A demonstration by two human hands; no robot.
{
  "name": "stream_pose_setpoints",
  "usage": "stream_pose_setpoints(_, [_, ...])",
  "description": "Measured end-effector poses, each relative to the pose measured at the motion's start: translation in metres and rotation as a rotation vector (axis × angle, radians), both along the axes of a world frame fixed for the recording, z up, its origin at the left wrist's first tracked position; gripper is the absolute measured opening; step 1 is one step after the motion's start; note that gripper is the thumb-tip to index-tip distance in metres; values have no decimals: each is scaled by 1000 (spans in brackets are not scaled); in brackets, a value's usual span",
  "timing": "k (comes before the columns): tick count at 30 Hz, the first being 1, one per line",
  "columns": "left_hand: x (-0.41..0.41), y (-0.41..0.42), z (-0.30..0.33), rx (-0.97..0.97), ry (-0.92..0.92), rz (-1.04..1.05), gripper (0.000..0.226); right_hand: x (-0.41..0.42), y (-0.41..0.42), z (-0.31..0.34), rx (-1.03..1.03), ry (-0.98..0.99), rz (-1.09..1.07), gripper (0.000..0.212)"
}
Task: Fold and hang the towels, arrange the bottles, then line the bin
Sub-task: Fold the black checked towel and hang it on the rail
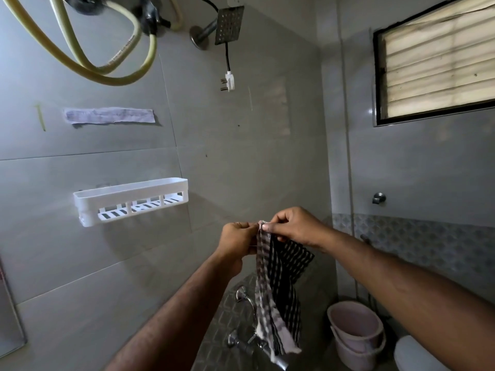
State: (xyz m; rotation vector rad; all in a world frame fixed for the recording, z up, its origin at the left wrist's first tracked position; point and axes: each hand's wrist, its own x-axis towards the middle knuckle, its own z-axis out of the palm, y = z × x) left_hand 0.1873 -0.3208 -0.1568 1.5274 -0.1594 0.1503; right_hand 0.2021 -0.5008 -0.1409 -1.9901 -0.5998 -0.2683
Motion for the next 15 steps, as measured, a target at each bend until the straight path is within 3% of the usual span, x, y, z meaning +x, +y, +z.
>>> stream_pose_setpoints(5, [-1,0,1,-50,23,-31,21,8,-1,-2,-155,-28,-108,30])
stream_pose_setpoints(9, [0,3,-2,18,37,-139,27,15,-4,-6,-201,-96,-105,23])
stream_pose_setpoints(12, [1,6,-1,21,-3,-80,23,20,-11,-13,-293,-16,-14,56])
stream_pose_setpoints(15, [-1,14,5,14,-47,9,21,24,-28,-23,-713,45,-18,92])
